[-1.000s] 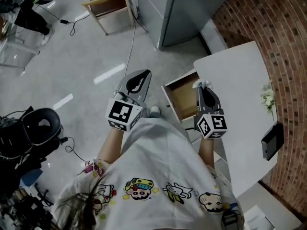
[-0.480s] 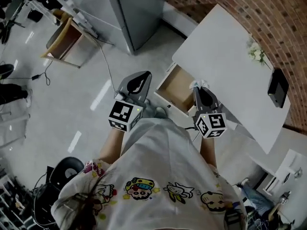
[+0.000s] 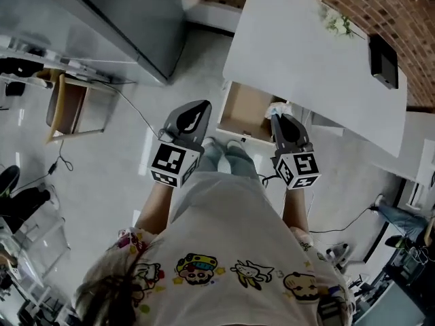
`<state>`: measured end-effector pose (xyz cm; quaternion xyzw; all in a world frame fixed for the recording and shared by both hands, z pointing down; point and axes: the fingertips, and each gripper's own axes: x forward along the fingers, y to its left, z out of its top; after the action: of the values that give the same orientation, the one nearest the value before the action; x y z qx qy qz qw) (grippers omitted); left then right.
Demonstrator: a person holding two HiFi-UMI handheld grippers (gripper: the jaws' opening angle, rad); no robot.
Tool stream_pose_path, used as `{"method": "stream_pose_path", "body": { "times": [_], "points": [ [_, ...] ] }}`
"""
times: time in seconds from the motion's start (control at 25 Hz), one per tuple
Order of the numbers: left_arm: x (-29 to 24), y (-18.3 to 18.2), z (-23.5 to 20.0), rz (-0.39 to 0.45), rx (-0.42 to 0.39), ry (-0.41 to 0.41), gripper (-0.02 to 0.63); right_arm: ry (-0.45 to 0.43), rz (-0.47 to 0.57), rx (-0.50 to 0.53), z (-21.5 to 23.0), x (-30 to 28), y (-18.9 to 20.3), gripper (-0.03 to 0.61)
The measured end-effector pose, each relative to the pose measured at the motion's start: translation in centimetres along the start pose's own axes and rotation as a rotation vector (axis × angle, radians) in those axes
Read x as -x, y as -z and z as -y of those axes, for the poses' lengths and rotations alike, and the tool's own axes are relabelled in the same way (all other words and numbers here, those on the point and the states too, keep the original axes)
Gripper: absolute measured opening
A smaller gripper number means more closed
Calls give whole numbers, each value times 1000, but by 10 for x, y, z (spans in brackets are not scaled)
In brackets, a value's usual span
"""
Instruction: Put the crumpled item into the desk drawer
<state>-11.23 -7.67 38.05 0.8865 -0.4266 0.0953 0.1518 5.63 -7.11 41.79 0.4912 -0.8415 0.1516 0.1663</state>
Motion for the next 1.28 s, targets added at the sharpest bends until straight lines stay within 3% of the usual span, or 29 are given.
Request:
{"method": "stream_pose_path", "body": {
  "times": [0.16,0.4,0.92,1.28],
  "points": [
    [-11,12,5,-34,-4,71,0,57,-18,2,4,1,11,20],
    [-23,40,7,-87,26,109,0,80,-55,-3,10,-4,33,20],
    [-54,82,6,-110,68,60,0,83,-154,-21,36,-20,85,20],
    [-91,119,19,-135,78,69,0,34,-230,-39,53,-45,140,20]
  ]
}}
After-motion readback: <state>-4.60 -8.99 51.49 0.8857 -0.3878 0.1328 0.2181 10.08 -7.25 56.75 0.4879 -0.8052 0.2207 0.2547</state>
